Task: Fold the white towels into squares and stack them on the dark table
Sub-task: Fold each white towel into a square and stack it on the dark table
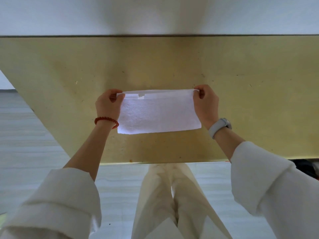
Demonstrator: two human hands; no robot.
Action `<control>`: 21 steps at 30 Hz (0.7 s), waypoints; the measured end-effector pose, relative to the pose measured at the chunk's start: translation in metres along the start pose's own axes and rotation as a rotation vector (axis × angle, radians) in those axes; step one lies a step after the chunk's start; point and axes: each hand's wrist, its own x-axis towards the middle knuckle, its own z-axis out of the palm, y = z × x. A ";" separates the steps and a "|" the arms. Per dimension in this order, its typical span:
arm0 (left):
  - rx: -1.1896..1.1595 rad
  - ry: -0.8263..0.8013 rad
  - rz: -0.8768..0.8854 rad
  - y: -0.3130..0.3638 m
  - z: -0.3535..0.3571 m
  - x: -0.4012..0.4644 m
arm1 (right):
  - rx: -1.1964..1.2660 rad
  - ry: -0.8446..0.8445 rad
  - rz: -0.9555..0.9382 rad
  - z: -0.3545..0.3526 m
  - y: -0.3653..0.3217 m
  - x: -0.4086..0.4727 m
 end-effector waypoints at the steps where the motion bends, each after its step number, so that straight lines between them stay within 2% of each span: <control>1: 0.002 -0.001 -0.002 0.000 0.000 0.001 | -0.003 0.003 0.004 0.001 0.000 0.001; 15: 0.131 0.061 0.056 0.001 0.003 0.003 | -0.128 0.023 0.026 0.004 -0.001 0.007; 17: 0.225 0.065 0.168 0.000 0.004 0.002 | -0.212 0.060 -0.102 0.005 -0.002 0.004; 21: 0.372 0.048 0.532 0.003 0.014 0.003 | -0.405 0.070 -0.542 0.025 -0.016 -0.003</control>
